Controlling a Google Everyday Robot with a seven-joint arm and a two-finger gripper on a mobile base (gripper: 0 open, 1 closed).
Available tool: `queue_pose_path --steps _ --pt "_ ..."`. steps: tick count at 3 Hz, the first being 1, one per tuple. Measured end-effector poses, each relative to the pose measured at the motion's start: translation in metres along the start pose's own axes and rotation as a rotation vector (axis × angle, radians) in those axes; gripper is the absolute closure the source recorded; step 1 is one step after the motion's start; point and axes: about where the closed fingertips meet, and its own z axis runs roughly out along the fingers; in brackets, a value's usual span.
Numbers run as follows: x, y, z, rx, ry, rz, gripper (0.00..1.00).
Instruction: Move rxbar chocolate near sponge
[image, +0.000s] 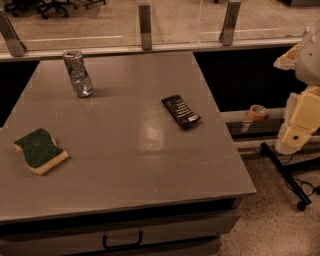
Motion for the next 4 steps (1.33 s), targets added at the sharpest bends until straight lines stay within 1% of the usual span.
queue_pose_path --steps 1,2,3,4 --pt "0.0 0.0 0.0 0.0 0.0 0.0 0.0" --pt "-0.007 -0.002 0.005 -0.002 -0.093 0.03 0.0" --pt "-0.028 -0.01 0.02 -0.01 -0.238 0.133 0.0" --pt "-0.048 -0.008 0.042 -0.009 -0.404 0.229 0.0"
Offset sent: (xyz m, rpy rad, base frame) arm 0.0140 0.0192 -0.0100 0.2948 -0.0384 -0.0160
